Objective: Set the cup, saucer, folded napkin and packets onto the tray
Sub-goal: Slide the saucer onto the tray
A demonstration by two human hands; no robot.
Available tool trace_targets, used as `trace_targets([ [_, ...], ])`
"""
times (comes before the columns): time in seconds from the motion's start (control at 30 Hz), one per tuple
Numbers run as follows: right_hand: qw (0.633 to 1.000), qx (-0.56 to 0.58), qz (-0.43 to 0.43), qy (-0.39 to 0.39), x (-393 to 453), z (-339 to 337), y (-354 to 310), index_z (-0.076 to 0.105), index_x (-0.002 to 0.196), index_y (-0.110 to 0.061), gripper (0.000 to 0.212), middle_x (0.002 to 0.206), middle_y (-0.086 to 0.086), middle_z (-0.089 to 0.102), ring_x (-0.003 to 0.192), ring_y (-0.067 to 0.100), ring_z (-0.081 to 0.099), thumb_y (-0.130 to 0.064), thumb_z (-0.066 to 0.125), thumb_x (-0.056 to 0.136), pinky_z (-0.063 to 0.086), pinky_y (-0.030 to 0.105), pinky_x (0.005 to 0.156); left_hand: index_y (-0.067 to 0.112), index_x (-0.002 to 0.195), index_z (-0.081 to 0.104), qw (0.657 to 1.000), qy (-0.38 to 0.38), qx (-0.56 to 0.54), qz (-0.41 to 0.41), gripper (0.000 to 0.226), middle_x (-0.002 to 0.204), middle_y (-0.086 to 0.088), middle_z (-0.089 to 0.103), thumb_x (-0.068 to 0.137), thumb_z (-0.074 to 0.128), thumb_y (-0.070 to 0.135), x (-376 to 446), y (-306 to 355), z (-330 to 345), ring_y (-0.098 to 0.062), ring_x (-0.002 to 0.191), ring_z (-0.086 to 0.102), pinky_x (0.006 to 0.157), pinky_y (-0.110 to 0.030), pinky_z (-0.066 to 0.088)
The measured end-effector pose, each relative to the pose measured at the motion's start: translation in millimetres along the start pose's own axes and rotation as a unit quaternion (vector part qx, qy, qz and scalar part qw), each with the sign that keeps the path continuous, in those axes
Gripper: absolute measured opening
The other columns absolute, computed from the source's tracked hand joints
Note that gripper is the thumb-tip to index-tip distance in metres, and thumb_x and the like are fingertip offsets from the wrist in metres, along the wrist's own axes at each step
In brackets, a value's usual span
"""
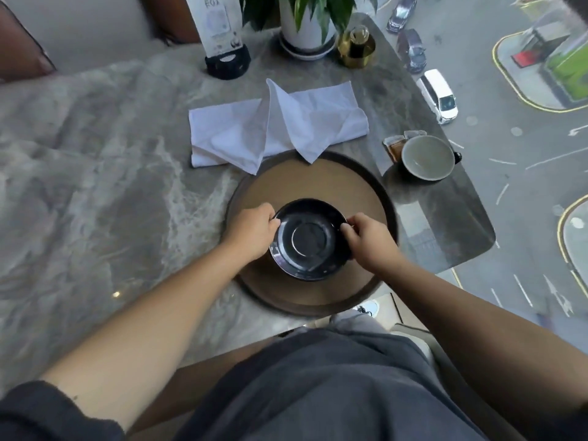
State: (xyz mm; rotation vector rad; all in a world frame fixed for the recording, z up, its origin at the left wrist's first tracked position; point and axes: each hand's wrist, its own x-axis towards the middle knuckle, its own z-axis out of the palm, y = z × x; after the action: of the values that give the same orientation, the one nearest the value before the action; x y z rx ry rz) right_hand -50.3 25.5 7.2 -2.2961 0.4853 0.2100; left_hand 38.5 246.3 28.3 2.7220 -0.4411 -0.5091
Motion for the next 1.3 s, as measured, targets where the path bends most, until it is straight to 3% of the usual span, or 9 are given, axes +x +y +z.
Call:
trace_targets([
  [0.17, 0.999, -0.012, -0.006, -0.029, -2.9, 29.8, -14.5, 0.062, 0.094, -0.013, 0.021, 0.083, 0.008, 0.068, 0.083, 0.028, 0.061, -0.031, 0.052, 0.093, 0.043, 0.031, 0.068, 0.016, 0.084, 0.045, 1.000, -0.012, 0.017, -0.019, 0.021, 0.080, -0.010, 0.062, 0.095, 0.044, 0.033, -16.4, -34.9, 0.3, -0.033, 0.071, 0.055, 0.060, -0.038, 0.046],
  [0.37, 0.998, -0.024, -0.003, -0.052, -10.4, 50.9, -17.7, 0.056, 0.081, -0.020, 0.016, 0.063, -0.008, 0.055, 0.069, 0.022, 0.057, -0.031, 0.051, 0.092, 0.036, 0.026, 0.060, 0.012, 0.086, 0.046, 1.000, -0.015, 0.025, -0.011, 0.021, 0.077, -0.010, 0.061, 0.097, 0.043, 0.031, -32.0, -56.6, 8.2, -0.032, 0.068, 0.055, 0.058, -0.039, 0.045],
  [0.5, 0.998, -0.030, -0.003, -0.055, -12.4, 56.9, -18.1, 0.059, 0.085, -0.017, 0.017, 0.064, -0.004, 0.057, 0.068, 0.022, 0.056, -0.031, 0.051, 0.092, 0.037, 0.027, 0.060, 0.012, 0.086, 0.043, 0.999, -0.021, 0.024, -0.009, 0.022, 0.077, -0.010, 0.060, 0.097, 0.043, 0.031, -37.1, -63.9, 14.3, -0.034, 0.068, 0.055, 0.060, -0.043, 0.048],
  [0.63, 0.998, -0.036, -0.001, -0.055, -14.9, 61.8, -17.3, 0.061, 0.089, -0.015, 0.019, 0.069, 0.000, 0.060, 0.070, 0.023, 0.057, -0.031, 0.052, 0.092, 0.038, 0.028, 0.061, 0.012, 0.085, 0.043, 0.999, -0.019, 0.031, -0.004, 0.022, 0.075, -0.011, 0.059, 0.097, 0.043, 0.030, -39.4, -70.2, 20.6, -0.032, 0.065, 0.053, 0.054, -0.038, 0.042],
  [0.77, 0.997, -0.034, 0.009, -0.070, -16.2, 63.4, -14.6, 0.061, 0.090, -0.016, 0.018, 0.071, 0.004, 0.067, 0.065, 0.023, 0.065, -0.031, 0.051, 0.092, 0.049, 0.031, 0.064, 0.012, 0.087, 0.045, 0.999, -0.014, 0.041, 0.008, 0.023, 0.078, -0.009, 0.060, 0.097, 0.043, 0.032, -40.6, -71.8, 24.5, -0.032, 0.067, 0.054, 0.056, -0.040, 0.044],
  [1.07, 0.997, -0.041, 0.003, -0.060, -16.9, 66.0, -12.5, 0.060, 0.088, -0.019, 0.014, 0.059, -0.009, 0.062, 0.042, 0.000, 0.058, -0.030, 0.053, 0.092, 0.038, 0.017, 0.046, 0.013, 0.091, 0.050, 0.999, 0.016, 0.039, 0.017, 0.023, 0.085, -0.006, 0.061, 0.096, 0.044, 0.035, -42.4, -74.9, 32.3, -0.030, 0.072, 0.056, 0.058, -0.039, 0.046],
  [1.3, 0.997, -0.033, 0.022, -0.070, -15.9, 61.0, -12.4, 0.064, 0.095, -0.018, 0.027, 0.069, -0.004, 0.066, 0.065, 0.016, 0.064, -0.042, 0.051, 0.091, 0.047, 0.028, 0.061, 0.015, 0.097, 0.054, 0.999, 0.034, 0.030, 0.007, 0.025, 0.095, -0.004, 0.062, 0.095, 0.045, 0.038, -45.5, -74.8, 30.5, -0.028, 0.075, 0.058, 0.061, -0.040, 0.049],
])
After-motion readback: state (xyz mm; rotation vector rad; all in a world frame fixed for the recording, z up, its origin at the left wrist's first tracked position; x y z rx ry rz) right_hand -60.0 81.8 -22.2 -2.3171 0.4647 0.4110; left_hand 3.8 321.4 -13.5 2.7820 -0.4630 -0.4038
